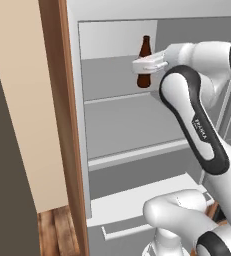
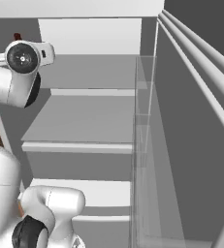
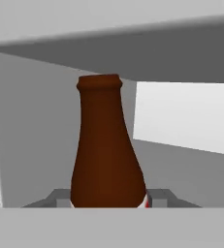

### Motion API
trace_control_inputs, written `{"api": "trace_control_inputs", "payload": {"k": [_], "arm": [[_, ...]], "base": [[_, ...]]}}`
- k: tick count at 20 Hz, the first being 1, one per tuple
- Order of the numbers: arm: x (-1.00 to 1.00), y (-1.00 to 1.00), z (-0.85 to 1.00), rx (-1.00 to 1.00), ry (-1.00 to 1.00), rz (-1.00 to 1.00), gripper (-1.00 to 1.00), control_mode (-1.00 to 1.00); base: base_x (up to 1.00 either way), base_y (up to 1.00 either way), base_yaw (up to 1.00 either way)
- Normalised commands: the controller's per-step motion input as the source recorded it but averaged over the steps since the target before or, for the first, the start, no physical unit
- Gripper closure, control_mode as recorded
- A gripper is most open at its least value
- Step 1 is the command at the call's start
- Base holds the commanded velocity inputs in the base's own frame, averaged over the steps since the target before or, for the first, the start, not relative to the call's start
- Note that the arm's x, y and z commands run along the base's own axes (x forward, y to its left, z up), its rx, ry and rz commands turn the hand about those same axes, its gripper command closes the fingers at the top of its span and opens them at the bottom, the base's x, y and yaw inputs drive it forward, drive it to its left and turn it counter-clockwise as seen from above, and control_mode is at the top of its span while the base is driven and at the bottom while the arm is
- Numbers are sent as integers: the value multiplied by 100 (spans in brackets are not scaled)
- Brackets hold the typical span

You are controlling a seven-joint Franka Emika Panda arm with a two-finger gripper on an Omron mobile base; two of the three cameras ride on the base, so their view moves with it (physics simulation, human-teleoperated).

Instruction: Open the fridge, grab two sodas, and place both sodas inside the bowl with ice on the dining counter.

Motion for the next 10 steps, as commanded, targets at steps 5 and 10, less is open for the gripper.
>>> {"api": "trace_control_inputs", "payload": {"k": [5,10], "arm": [[-100,-37,0,-4,0,0,100,-100],[-100,-22,1,-9,2,0,100,-100]], "base": [[0,0,0],[0,0,0]]}}
